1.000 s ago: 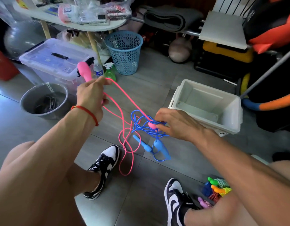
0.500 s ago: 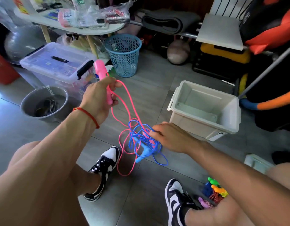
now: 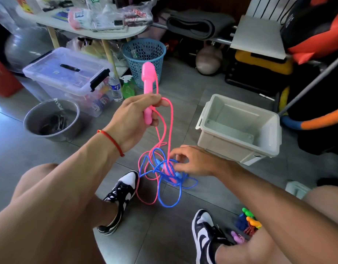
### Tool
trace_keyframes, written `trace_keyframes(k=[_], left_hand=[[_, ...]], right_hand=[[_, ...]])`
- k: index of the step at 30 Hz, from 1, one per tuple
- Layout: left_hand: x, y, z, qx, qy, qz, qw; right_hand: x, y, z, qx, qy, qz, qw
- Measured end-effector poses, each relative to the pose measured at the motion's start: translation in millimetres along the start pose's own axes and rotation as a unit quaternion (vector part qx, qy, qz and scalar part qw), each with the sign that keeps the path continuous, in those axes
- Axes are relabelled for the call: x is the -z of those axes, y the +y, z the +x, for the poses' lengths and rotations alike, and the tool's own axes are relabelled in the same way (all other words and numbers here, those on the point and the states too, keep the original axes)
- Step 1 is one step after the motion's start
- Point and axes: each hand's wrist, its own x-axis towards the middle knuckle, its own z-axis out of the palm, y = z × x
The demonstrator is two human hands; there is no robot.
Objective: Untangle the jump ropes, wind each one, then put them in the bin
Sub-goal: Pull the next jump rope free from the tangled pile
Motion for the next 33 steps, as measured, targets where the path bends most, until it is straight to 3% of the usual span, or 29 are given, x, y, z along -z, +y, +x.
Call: trace_keyframes(k=[4,6,11,13,15,17,19,21,25,33], left_hand=[[8,7,-1,0.036,-0.009,-0.059,0.998],[13,9,-2,0.052,-0.016,-0.079,0.995],[18,12,-2,0.037,0.060,-0.080,0.994],[24,12,0,0.017,0.103,-0.036,0.994],[33,8,-1,-0.026,0.123,0.111,0.986],[41,-1,-3,-0.065,0.125,0.351,0.926],[40,-11,-7,-0.069,0.111,0.496,0.858],[35,-20,-10,-0.042,0.080,0.530,0.843],[26,-27,-12,0.014,0.026,0.470,0.882],[17,-35,-15,-0.132,-0.003,0.547,0.827]], right_hand=[[-2,-7,2,-0.026,-0.055,0.135,0.989],[-9,-17,1,-0.023,-0.045,0.192,0.980],[-32,-32,8,-0.002,0.044,0.153,0.987],[-28,-27,13,-0.016,0.085,0.110,0.990],[-16,-25,15,-0.029,0.122,0.083,0.989],[-4,-23,15,-0.026,0.151,0.087,0.984],[7,-24,16,-0.022,0.184,0.099,0.978],[15,-28,15,-0.031,0.217,0.084,0.972],[21,-38,11,-0.007,0.270,0.004,0.963],[26,-45,5,0.006,0.251,0.032,0.967]])
